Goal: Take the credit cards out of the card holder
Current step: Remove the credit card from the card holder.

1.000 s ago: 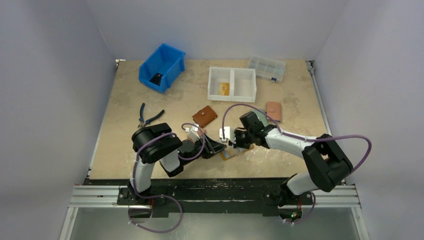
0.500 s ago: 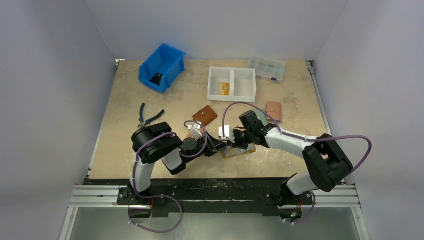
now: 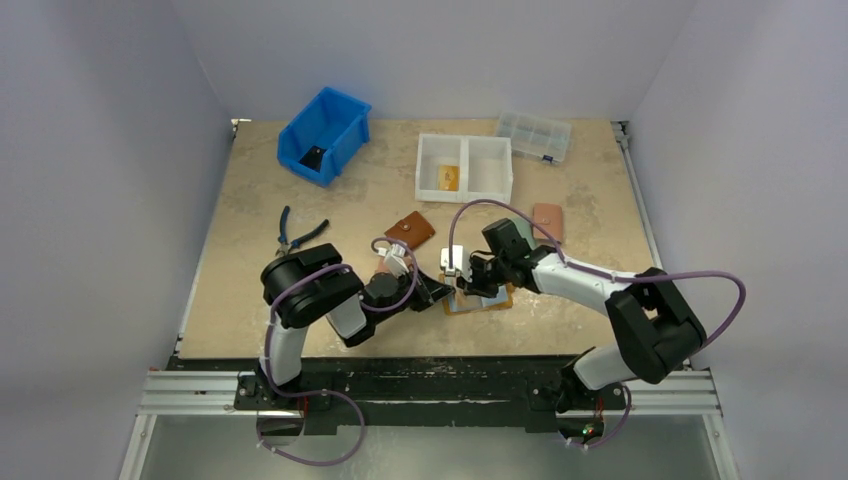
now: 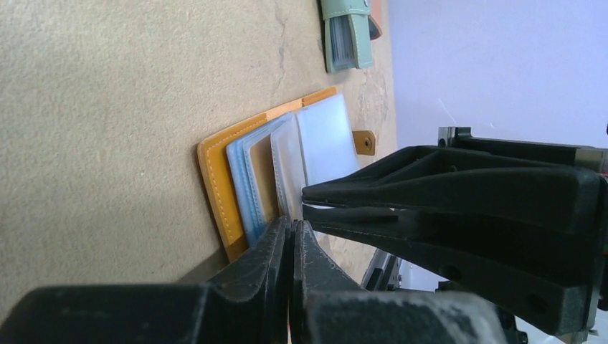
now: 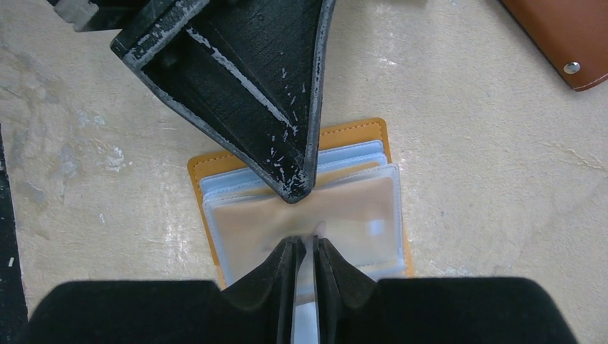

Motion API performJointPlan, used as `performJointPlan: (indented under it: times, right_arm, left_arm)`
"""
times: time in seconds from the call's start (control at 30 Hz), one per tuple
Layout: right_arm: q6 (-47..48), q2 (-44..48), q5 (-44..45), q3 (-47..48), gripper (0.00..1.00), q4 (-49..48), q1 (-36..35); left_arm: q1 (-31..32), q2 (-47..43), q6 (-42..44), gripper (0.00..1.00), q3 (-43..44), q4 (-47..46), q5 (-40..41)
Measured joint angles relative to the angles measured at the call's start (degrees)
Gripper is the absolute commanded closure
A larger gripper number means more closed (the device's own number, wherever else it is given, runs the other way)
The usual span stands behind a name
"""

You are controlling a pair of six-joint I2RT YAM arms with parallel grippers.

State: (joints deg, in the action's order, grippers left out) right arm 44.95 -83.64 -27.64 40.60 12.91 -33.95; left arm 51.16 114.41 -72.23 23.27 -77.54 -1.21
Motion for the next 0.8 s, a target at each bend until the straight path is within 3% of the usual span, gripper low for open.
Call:
performJointPlan:
  times: [0.27, 0.33, 0.43, 0.5, 0.63, 0.8]
  right_arm:
    - [-1.7, 2.9, -3.9, 1.0, 0.57, 1.4, 4.9]
    - [-2.1, 4.3, -5.3, 1.3, 0.46, 1.7, 6.3]
    - [-2.0, 5.3, -6.4, 1.8, 0.22, 2.6, 7.1]
    - [-1.2, 5.5, -6.5, 1.9, 0.17, 3.1, 7.1]
    - [-0.7, 5.4, -6.6, 1.9, 0.2, 3.6, 7.0]
    - [-3.2, 5.4, -6.4, 1.9, 0.53, 3.0, 7.5]
  left_arm:
    - [0.0, -0.8, 2.9, 1.0, 0.7, 0.5, -0.2]
    - [0.0, -0.8, 3.1, 1.0, 0.9, 0.5, -0.5]
    - [0.0, -0.8, 3.5, 1.0, 1.3, 0.4, -1.0]
    - [0.0, -0.8, 3.9, 1.0, 1.5, 0.3, -1.3]
    - [0.0, -0.8, 4.1, 1.0, 1.8, -0.2, -2.1]
    - [0.0, -0.8, 4.3, 1.0, 2.4, -0.9, -3.1]
